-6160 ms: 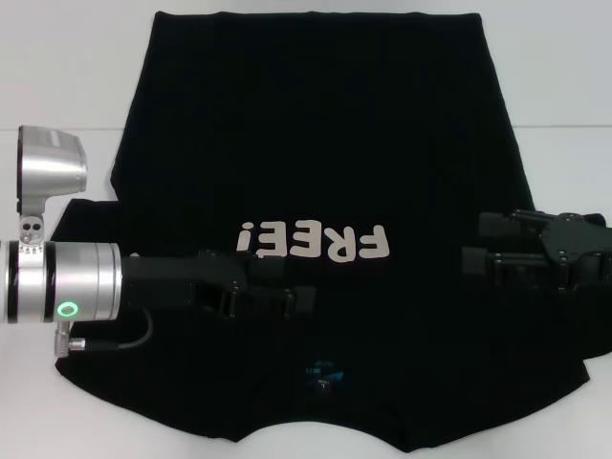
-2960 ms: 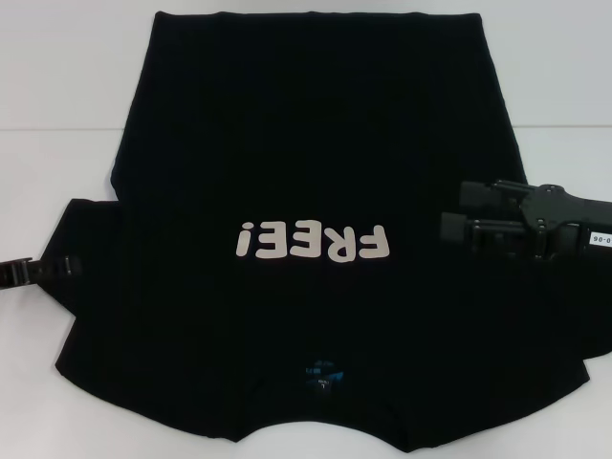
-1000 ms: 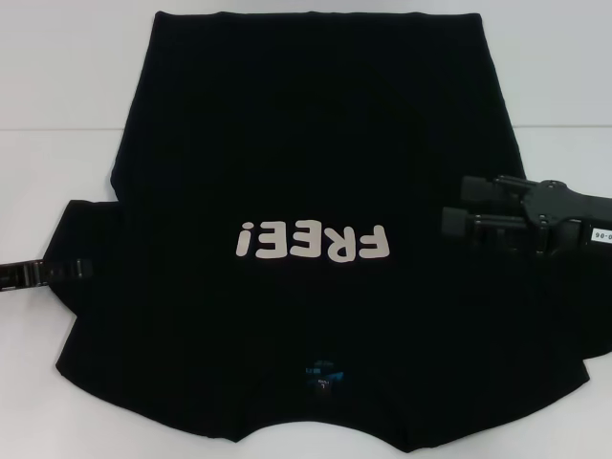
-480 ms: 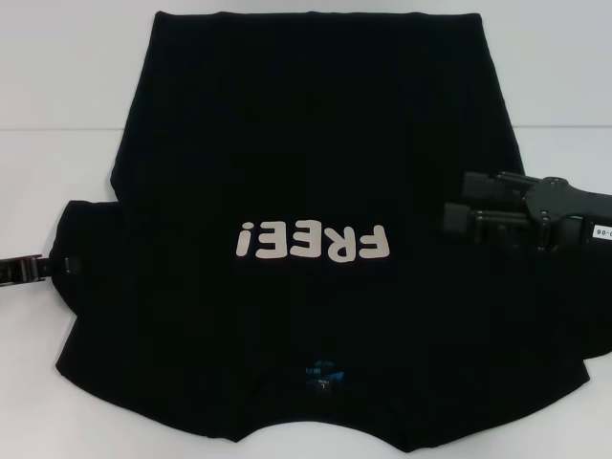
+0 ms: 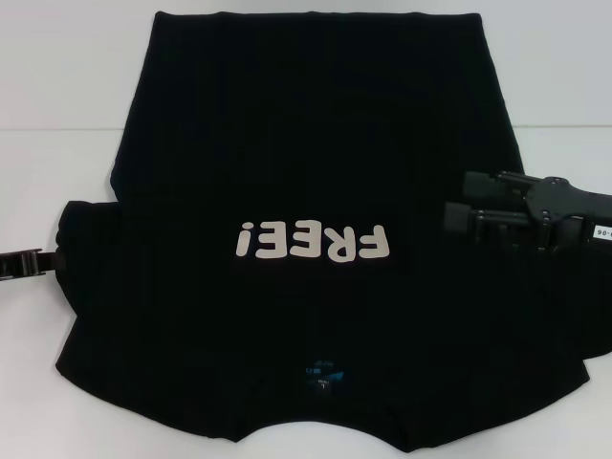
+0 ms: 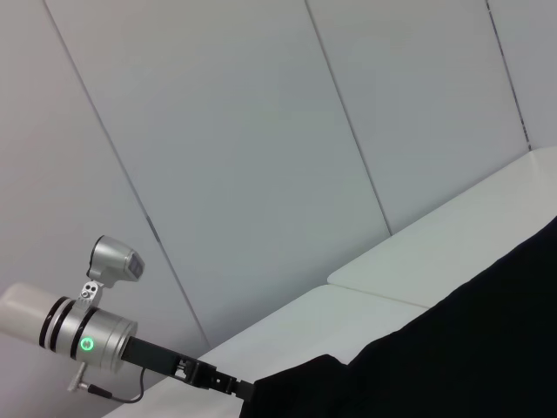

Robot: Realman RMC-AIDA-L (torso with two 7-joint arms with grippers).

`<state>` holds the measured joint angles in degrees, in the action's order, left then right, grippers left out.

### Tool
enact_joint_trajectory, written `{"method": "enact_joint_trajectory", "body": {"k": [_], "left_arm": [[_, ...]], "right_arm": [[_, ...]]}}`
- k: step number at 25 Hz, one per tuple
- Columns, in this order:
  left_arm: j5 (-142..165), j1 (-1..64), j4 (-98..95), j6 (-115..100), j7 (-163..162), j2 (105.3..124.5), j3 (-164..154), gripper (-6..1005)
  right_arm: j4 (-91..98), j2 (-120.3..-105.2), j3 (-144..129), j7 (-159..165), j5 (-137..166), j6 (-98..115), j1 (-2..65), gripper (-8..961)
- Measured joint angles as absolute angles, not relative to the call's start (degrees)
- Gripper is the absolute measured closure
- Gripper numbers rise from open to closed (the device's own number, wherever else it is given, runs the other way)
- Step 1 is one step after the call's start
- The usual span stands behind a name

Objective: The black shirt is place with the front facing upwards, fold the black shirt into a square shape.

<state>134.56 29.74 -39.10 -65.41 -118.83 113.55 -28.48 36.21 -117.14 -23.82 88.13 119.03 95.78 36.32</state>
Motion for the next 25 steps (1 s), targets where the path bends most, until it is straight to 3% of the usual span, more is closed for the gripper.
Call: {"method": "enact_joint_trajectory", "body": {"k": [6,25], "left_arm": [[134.77,29.88,-39.09,-65.21,-118.82,113.55,-28.48,979],[135.06,31.78,-39.2,-56.48,-118.75,112.2,-28.48,944]], "right_arm": [[36.21,-117.14,-23.82,88.11,118.98,95.79,36.3,40],[35.8,-118.01,-23.82,87.82,118.56,94.86,36.3,39]]}}
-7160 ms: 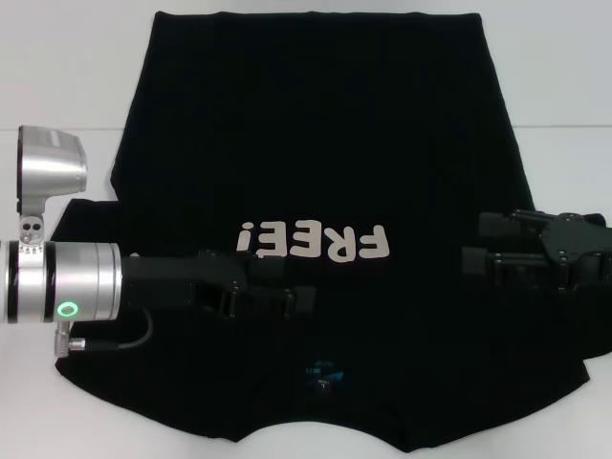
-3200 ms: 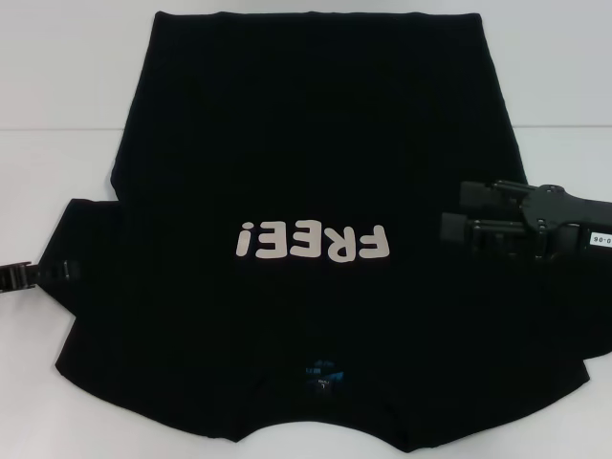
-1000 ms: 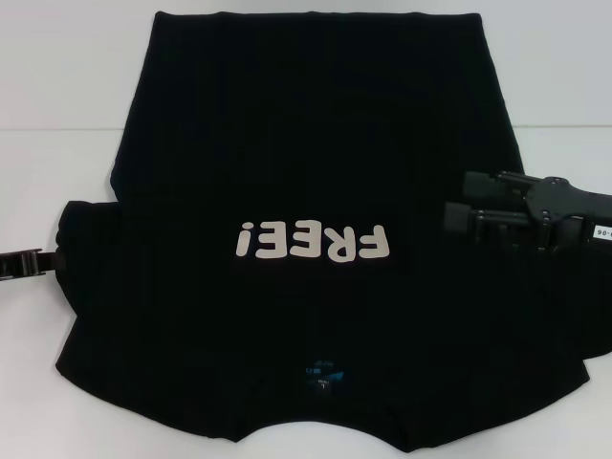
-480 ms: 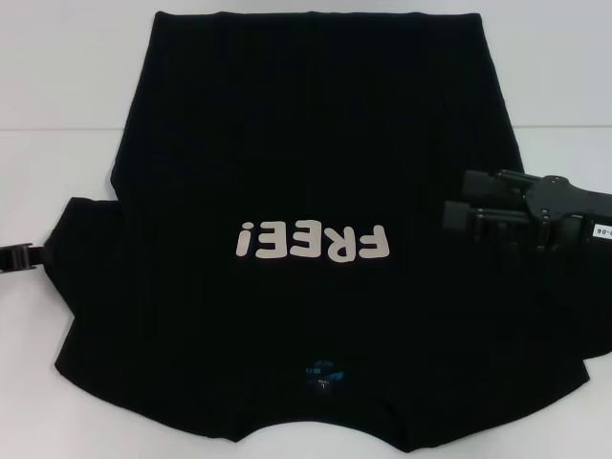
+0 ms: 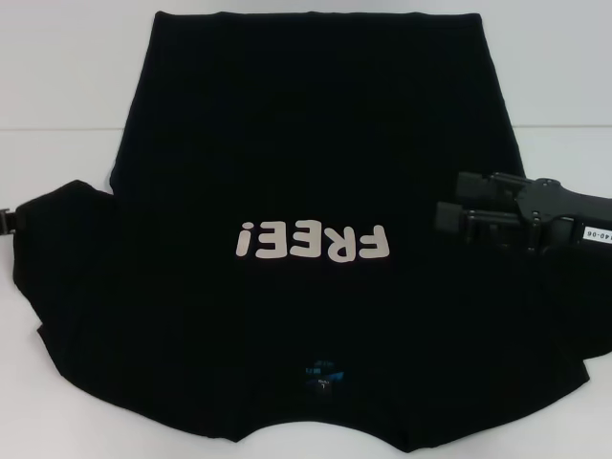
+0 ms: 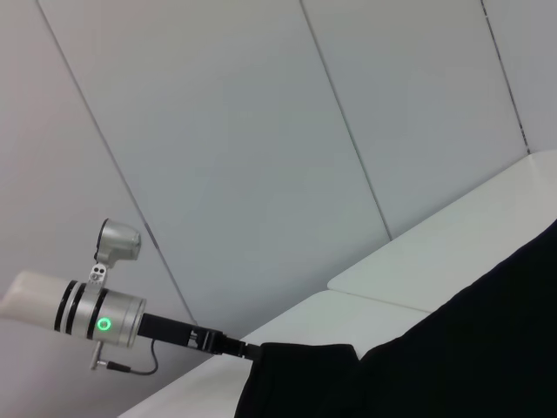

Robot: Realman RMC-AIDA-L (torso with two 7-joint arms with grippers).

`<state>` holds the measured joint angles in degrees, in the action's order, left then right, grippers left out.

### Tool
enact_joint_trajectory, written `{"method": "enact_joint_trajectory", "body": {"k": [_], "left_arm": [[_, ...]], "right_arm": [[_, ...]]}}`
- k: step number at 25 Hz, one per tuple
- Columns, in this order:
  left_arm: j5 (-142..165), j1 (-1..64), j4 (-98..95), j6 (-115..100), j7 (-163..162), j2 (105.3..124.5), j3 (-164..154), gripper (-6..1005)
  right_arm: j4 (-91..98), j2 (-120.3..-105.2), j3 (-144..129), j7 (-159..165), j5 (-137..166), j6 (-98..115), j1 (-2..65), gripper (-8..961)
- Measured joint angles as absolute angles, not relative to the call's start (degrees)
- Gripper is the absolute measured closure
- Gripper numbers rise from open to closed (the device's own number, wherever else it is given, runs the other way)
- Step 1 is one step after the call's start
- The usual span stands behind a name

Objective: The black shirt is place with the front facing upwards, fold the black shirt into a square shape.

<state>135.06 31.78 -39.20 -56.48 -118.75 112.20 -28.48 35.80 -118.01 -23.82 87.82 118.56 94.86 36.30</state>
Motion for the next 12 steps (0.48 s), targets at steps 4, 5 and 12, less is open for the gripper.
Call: {"method": "enact_joint_trajectory", "body": {"k": [4,5,12], "left_arm": [[135.51,32.59,-39.2,-55.39,-118.54,112.04,-28.48,933],[135.73,32.76,-39.2,-55.22,-118.54,112.01,-28.48,931],[136.58,33.62,-39.07,-53.08,-118.54,112.04,-28.55,913]], "right_arm": [[35.72,-118.13,-23.82,87.7,118.56,94.84,36.3,40],[35.7,-118.16,-23.83,87.67,118.56,94.81,36.3,41],[35.68,-118.24,-23.85,87.62,118.56,94.65,36.3,46]]}}
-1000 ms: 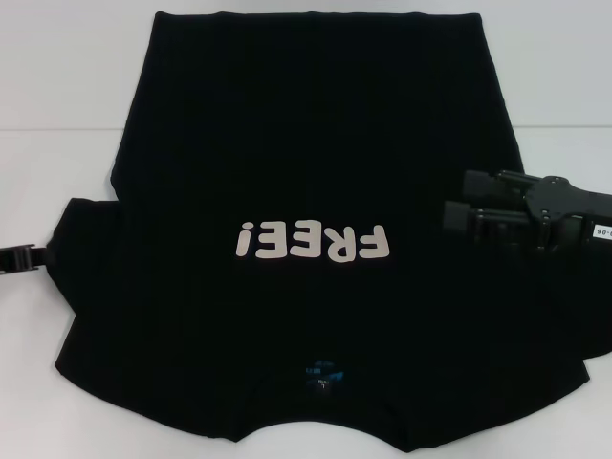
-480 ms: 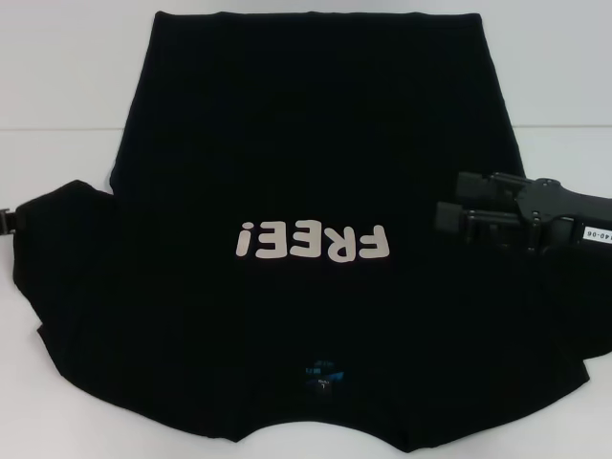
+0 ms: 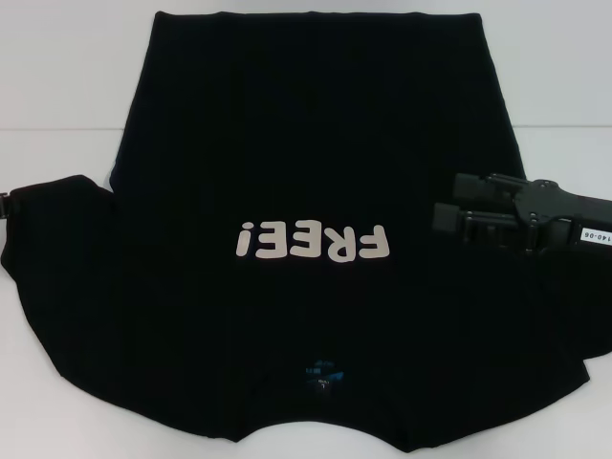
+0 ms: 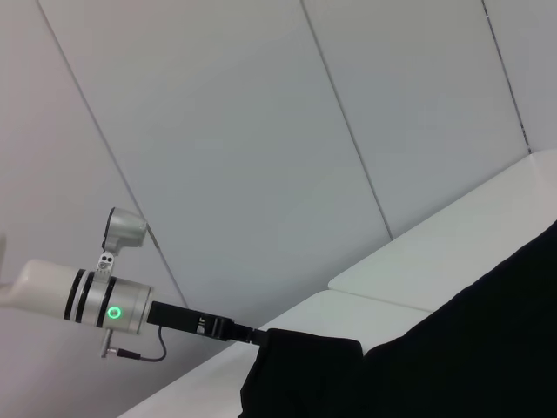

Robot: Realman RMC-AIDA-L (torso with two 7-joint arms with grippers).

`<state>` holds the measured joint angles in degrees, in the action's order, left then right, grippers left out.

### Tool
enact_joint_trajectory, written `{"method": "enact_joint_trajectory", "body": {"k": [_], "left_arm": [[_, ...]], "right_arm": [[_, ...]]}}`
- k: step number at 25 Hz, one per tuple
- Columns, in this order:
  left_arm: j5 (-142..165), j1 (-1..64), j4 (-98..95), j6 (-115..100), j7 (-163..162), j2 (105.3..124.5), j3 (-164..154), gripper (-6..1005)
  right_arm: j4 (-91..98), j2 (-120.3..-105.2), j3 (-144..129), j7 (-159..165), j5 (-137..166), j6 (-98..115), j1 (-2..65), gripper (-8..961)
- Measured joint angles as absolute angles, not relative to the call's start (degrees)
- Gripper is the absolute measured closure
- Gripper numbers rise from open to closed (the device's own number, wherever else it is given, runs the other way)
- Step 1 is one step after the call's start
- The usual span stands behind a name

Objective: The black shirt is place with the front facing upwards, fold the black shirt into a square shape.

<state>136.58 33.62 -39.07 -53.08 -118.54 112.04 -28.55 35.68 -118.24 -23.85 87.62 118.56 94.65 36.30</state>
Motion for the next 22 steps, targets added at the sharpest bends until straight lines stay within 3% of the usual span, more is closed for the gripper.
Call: {"method": "enact_joint_trajectory", "body": {"k": [13,22], "left_arm": [[136.34,33.75,-39.75,-53.79,-118.65,112.33,-28.57,879],[129.74,32.53,-46.3,-74.28,-119.03,113.06,-25.91,856]], "right_arm": [[35.68,-118.2,-24.2,87.62,118.56,94.3,36.54,44],[35.68,-118.2,-24.19,87.22,118.56,94.44,36.18,44]]}}
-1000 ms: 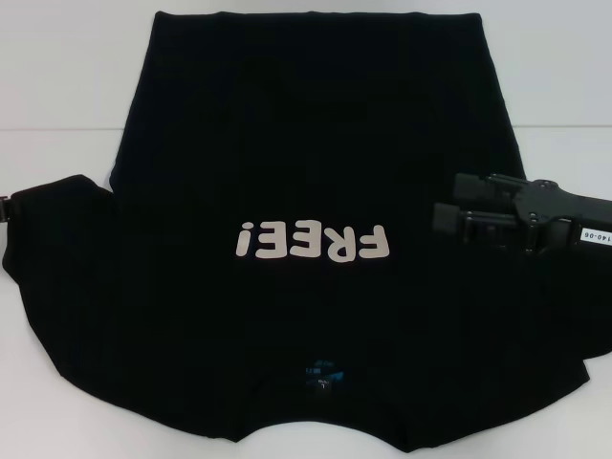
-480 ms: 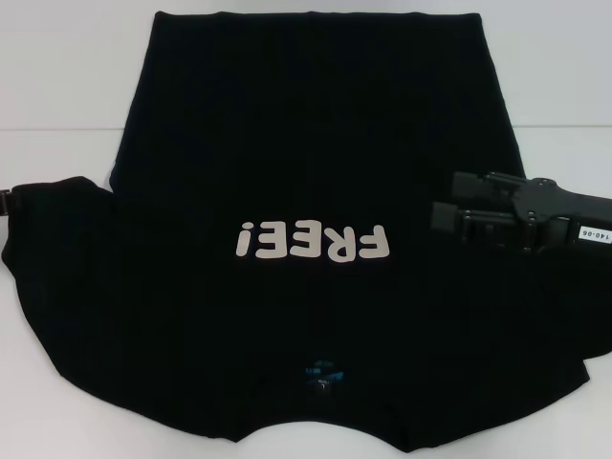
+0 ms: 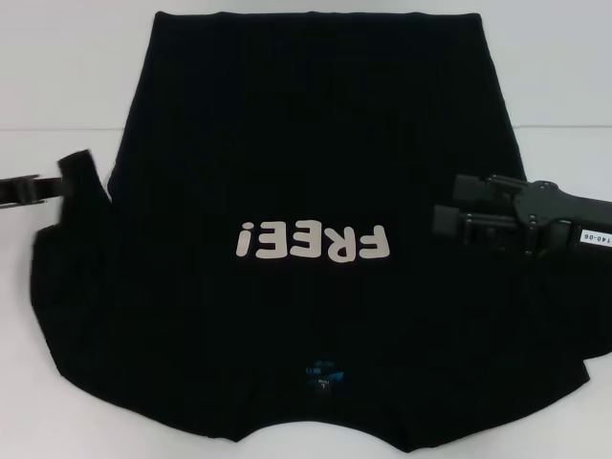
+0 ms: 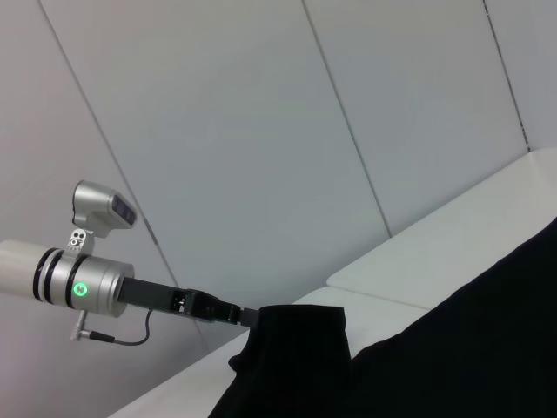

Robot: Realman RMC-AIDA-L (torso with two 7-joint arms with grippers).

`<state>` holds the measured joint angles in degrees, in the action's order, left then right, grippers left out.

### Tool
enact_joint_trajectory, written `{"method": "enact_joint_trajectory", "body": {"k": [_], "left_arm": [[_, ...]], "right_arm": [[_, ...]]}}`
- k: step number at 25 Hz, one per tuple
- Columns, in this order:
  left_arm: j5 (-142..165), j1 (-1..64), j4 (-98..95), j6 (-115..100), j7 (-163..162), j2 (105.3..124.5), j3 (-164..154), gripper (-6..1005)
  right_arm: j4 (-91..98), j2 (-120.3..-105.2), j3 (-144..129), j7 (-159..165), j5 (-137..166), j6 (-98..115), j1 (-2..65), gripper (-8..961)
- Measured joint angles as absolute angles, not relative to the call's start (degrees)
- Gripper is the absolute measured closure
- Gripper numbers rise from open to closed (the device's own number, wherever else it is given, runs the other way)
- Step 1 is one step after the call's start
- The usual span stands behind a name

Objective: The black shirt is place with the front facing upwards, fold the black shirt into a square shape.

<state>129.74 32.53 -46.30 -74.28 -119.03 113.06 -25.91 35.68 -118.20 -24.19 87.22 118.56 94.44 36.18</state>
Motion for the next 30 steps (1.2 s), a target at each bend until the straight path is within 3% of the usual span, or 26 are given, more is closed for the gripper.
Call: {"method": "enact_joint_trajectory", "body": {"k": [2,11,15,19,22,25,30], "left_arm": [[128.7,32.89,-46.41,-75.93,-119.04,113.98,-26.1,851],[127.72,35.57,-46.2,-75.44,-116.32,121.67,-28.83,827],[124.52,35.9,-45.16,-76.28,-113.91,122.84,-29.35,817],[119.87,36.21,-42.26,-81.74,-109.65,122.79,-29.69,807],[117.62,36.21,-40.97,-84.27,-107.18,122.6,-29.71,728],[113.16,35.54,-39.07,-87.94,-100.81,122.39,-29.62,614],[110.84,35.83,-34.02,-96.25,-86.04,122.54,-30.58,412]], "right_arm": [[35.68,-118.2,-24.21,87.06,118.57,94.47,36.04,44],[35.59,-118.19,-24.26,86.92,118.59,94.46,35.7,44],[35.59,-117.82,-23.91,87.27,118.58,94.58,35.69,45],[35.51,-116.77,-23.29,88.98,117.8,94.16,35.56,45],[35.44,-115.23,-22.11,91.98,117.52,93.23,35.4,45],[35.44,-112.57,-21.13,99.97,117.54,91.61,35.08,45],[35.55,-106.96,-21.49,118.02,122.86,90.05,34.14,45]]}}
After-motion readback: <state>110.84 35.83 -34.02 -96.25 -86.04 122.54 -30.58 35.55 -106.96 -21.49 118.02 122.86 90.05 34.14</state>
